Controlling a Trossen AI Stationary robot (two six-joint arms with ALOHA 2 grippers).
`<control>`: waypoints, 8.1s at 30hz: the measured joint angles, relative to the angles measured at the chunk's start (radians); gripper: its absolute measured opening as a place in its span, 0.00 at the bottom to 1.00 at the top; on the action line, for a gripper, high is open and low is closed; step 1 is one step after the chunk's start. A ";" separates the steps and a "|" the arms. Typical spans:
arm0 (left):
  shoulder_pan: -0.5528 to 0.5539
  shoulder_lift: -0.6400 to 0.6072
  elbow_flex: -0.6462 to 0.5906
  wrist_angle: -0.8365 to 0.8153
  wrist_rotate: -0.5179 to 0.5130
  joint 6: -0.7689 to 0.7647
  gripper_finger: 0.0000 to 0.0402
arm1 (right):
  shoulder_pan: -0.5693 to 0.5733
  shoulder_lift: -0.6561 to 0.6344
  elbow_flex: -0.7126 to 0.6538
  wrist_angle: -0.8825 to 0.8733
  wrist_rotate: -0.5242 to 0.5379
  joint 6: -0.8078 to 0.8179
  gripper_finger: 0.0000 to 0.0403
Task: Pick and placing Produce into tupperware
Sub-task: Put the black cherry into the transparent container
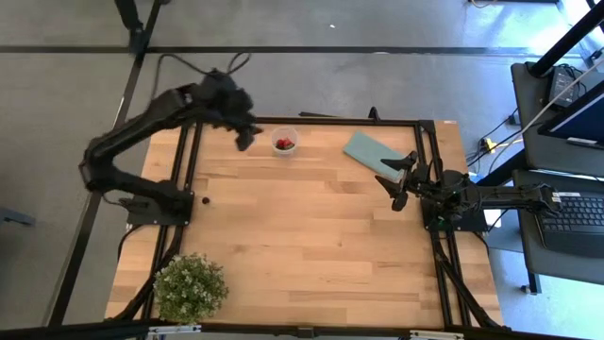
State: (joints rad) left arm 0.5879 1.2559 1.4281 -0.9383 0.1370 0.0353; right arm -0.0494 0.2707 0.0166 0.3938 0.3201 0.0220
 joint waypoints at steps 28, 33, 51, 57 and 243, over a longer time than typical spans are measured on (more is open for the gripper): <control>-0.101 -0.102 -0.482 -0.506 -0.156 -0.159 0.55 | 0.000 0.000 0.000 0.005 0.000 -0.005 0.71; -0.109 -0.082 -0.578 -0.442 -0.156 -0.249 0.55 | 0.000 0.000 0.000 0.005 0.000 -0.024 0.71; -0.255 -0.054 -0.618 -0.291 -0.141 -0.367 0.53 | 0.000 0.000 0.000 0.005 0.000 -0.027 0.71; -0.262 -0.051 -0.686 -0.262 -0.141 -0.549 0.52 | 0.000 0.000 0.000 0.004 0.000 -0.026 0.71; -0.373 0.190 -0.847 -0.080 -0.107 -1.070 0.29 | 0.000 0.000 0.000 -0.010 0.000 0.000 0.71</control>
State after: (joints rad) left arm 0.2150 1.4456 0.5808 -1.0180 0.0303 -1.0351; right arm -0.0490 0.2709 0.0162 0.3836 0.3202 0.0217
